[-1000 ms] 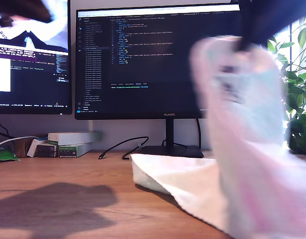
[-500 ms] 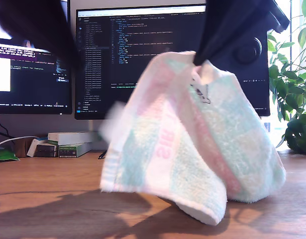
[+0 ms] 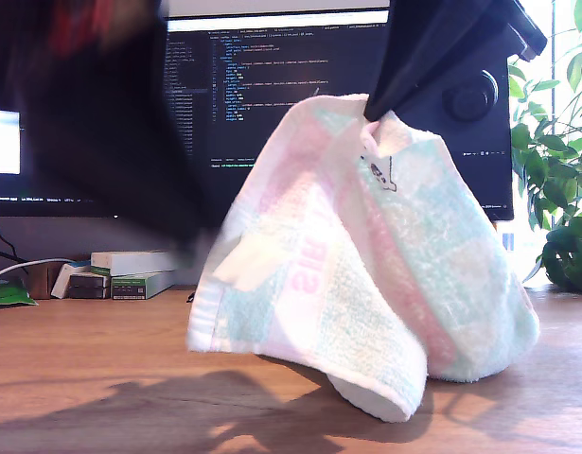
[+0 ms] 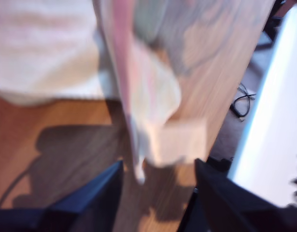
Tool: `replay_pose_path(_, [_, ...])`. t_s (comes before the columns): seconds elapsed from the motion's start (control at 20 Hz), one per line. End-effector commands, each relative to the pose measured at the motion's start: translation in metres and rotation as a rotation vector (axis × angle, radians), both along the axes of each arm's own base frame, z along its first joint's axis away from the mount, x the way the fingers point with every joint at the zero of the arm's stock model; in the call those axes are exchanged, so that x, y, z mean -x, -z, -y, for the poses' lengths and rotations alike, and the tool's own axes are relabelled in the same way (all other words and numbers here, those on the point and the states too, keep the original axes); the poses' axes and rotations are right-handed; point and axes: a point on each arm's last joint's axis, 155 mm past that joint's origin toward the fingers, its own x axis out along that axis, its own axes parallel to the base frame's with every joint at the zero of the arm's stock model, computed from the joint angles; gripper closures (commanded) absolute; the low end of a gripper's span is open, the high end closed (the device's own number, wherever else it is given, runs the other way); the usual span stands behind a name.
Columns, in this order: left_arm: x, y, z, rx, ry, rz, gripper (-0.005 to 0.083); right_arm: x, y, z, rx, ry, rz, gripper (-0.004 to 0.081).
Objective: Fold the tea towel to a neat square and place it to the right
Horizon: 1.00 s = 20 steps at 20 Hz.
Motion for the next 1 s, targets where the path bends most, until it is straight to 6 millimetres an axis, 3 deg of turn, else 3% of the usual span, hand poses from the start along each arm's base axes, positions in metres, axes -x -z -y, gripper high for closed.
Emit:
replay_pose_path(0.0, [-0.011,0.004,0.004,0.032,-0.037,0.067,0.0308,-0.001,-0.001,-0.002,-0.005,-0.005,0.005,0.0783])
replay_pose_path(0.2, [-0.017,0.005,0.013,0.102,-0.051,0.161,0.0319,0.001,-0.001,-0.003,-0.008,-0.010,0.000,0.0783])
replay_pose_path(0.45, [-0.021,0.006,0.012,0.095,-0.046,0.182,0.0493,0.000,-0.001,-0.003,-0.010,-0.010,0.002,0.0783])
replay_pose_path(0.65, [-0.021,0.033,0.007,0.025,-0.051,0.129,0.0510,0.000,-0.002,-0.004,-0.012,-0.010,0.004,0.0783])
replay_pose_path(0.7, [-0.021,0.042,0.007,0.006,-0.050,0.116,0.0567,0.000,-0.002,-0.004,-0.012,-0.010,0.004,0.0783])
replay_pose_path(0.8, [-0.020,0.053,0.010,-0.014,-0.019,0.104,0.0779,0.001,-0.001,-0.003,-0.010,-0.011,0.000,0.0783])
replay_pose_path(0.95, [-0.017,0.049,0.013,-0.001,0.013,0.121,0.0793,0.008,0.004,-0.001,0.005,-0.022,-0.034,0.0783])
